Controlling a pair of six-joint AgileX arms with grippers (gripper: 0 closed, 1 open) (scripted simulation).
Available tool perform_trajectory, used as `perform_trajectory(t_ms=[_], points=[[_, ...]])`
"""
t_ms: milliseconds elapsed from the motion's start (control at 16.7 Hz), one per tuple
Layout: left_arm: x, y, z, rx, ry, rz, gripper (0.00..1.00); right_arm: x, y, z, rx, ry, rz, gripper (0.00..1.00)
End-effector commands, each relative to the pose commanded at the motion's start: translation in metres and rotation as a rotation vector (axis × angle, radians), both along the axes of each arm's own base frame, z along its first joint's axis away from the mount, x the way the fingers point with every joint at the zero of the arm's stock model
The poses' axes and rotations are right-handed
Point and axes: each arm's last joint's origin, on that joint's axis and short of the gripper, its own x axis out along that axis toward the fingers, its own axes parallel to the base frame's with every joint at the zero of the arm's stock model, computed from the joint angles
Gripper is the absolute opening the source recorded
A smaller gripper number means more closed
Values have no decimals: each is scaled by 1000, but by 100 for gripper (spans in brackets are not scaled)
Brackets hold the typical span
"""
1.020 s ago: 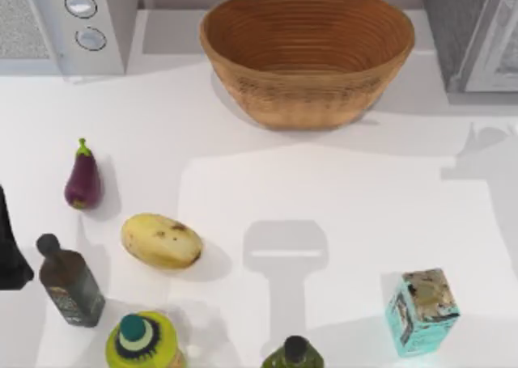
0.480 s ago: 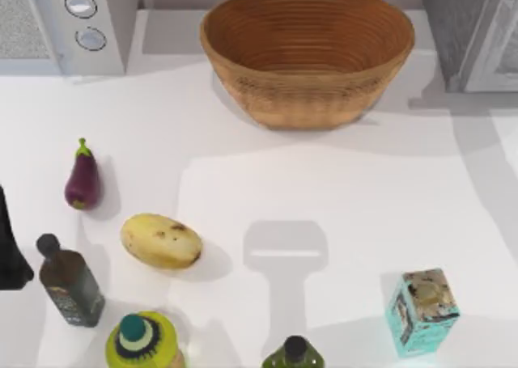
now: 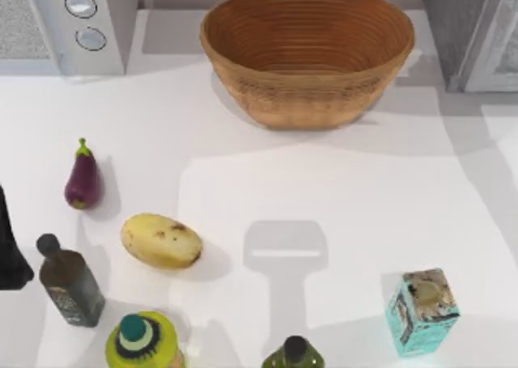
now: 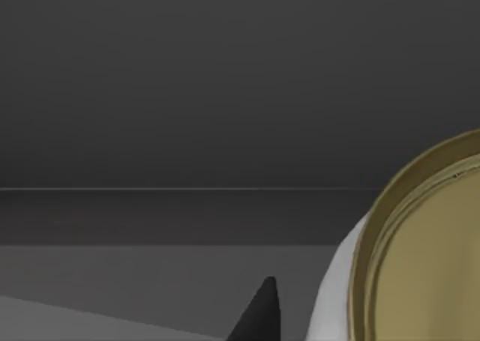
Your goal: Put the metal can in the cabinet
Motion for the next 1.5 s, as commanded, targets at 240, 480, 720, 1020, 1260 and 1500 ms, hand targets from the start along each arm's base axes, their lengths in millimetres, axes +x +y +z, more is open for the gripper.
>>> perform_trajectory(t_ms=[240,480,720,1020,1260,1500], points=[[0,0,0,0,0,0,100,0,-1,0,2,0,-3,0],[0,0,0,0,0,0,100,17,0,1,-3,27,-3,0],[0,0,0,0,0,0,100,55,3,14,-6,41,-5,0],[0,0,0,0,0,0,100,97,2,37,4,-24,-9,0],[0,0,0,0,0,0,100,129,-1,33,4,-31,-7,0],[0,0,0,0,0,0,100,150,-3,20,2,0,-3,0]])
